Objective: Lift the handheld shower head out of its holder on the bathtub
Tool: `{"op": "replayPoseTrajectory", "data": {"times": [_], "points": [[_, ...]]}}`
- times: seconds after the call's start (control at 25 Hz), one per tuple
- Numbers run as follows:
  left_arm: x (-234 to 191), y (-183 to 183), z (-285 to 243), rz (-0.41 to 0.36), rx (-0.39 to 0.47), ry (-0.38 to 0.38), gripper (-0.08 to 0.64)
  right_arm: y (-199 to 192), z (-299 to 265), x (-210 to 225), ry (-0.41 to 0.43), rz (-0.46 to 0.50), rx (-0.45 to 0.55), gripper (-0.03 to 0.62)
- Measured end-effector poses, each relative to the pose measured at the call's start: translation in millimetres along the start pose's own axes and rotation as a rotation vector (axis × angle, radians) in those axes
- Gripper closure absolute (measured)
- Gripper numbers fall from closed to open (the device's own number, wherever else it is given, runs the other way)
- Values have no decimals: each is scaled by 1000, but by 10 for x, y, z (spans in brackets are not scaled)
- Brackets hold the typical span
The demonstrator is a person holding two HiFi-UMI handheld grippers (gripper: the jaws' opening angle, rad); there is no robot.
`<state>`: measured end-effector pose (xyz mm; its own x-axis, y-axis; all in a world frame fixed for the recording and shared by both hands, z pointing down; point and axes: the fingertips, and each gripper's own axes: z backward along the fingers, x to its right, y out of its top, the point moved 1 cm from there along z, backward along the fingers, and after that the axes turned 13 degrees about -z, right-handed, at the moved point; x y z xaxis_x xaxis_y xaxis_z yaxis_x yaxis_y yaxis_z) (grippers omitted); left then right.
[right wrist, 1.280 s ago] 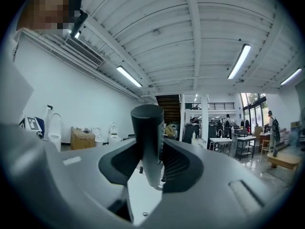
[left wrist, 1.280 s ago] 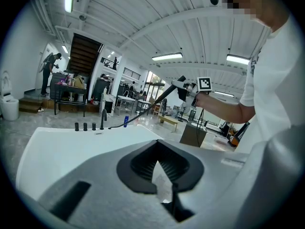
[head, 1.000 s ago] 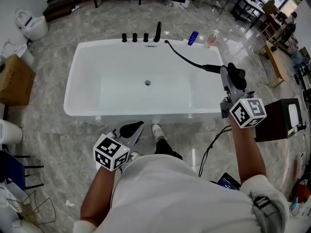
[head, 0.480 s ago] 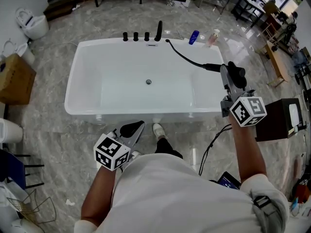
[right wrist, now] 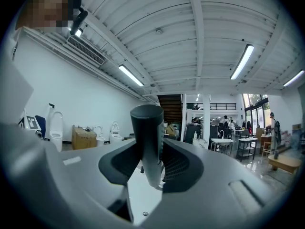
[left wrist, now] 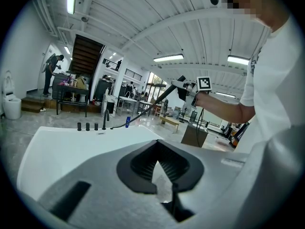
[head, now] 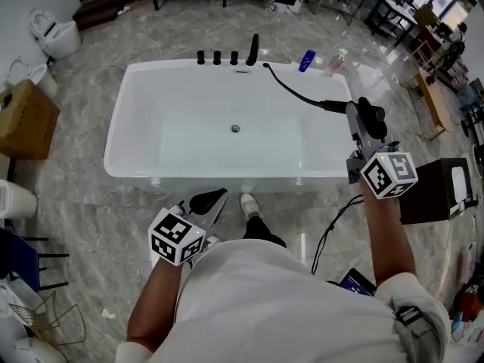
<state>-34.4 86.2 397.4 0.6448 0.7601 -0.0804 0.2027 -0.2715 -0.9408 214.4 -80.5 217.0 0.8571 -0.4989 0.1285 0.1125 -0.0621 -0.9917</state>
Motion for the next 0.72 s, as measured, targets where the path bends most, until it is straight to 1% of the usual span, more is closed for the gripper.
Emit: {"op": "replayPoseTrajectory", "data": {"times": [0.72], "points": [[-35, -18, 38, 8, 0, 13, 554, 28, -73, -56, 17, 3, -6, 449]]}}
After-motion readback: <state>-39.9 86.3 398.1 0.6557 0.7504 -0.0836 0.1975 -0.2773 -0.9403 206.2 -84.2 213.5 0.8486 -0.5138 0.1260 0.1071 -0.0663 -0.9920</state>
